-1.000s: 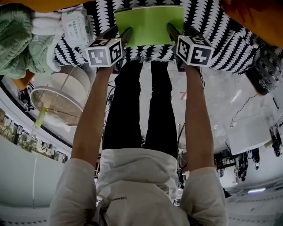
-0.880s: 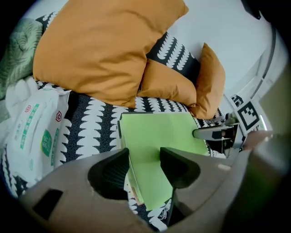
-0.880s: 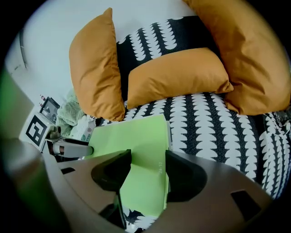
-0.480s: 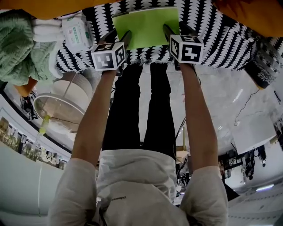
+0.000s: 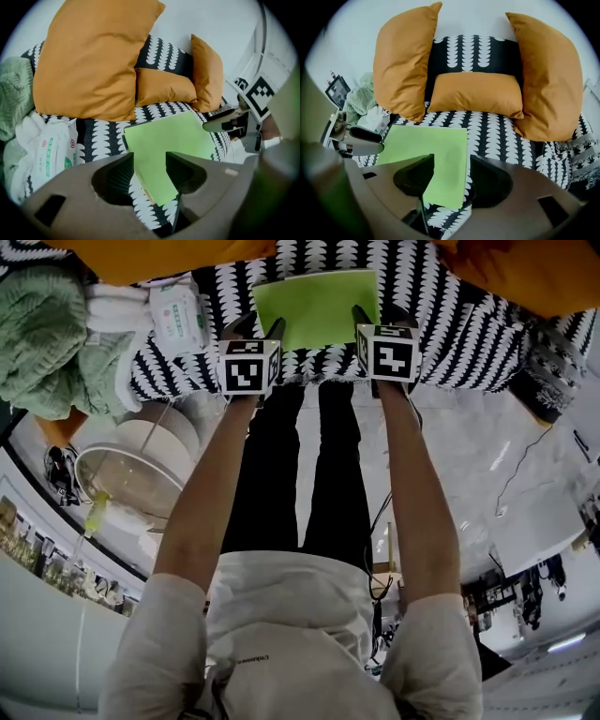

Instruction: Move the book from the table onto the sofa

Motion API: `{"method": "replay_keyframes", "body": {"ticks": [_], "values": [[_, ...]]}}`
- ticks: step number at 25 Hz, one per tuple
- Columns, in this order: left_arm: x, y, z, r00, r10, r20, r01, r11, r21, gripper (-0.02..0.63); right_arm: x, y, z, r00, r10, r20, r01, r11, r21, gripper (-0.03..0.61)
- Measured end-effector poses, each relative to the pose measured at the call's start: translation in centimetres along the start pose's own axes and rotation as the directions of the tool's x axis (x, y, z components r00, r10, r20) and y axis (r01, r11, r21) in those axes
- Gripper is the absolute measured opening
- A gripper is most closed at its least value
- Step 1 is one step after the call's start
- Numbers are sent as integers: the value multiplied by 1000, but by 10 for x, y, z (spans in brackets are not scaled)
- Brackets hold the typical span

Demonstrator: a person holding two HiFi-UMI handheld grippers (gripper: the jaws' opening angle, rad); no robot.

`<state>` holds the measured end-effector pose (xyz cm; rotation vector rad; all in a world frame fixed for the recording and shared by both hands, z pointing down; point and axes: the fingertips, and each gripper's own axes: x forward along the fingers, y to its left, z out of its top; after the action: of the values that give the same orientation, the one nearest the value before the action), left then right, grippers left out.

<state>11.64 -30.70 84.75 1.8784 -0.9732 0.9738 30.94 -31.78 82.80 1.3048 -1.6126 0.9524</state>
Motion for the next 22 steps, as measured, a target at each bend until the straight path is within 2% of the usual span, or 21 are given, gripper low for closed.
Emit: {"method": "replay_keyframes", "body": {"ticks": [4, 9, 15, 18, 22], "values": [[-23, -11, 9, 999, -14, 35, 12, 999, 33, 221, -24, 8, 8, 999, 10, 33, -10, 1000, -17, 219], [-73, -39, 21, 997, -39, 65, 31, 993, 118, 221, -68, 37, 11, 995, 52, 81, -51, 999, -18, 219], [-148, -97, 38, 982, -147, 120, 126, 979, 163, 221, -156, 60, 14, 991, 36, 132, -48, 995, 90, 219], [-180, -107, 64, 975, -144, 172, 108, 974, 201, 213, -190, 70, 43, 973, 21, 229, -41, 996, 81, 219], [-219, -122, 77, 963, -114, 245, 75, 984, 162, 213, -235, 78, 64, 940, 42, 338, -71, 995, 74, 219]]}}
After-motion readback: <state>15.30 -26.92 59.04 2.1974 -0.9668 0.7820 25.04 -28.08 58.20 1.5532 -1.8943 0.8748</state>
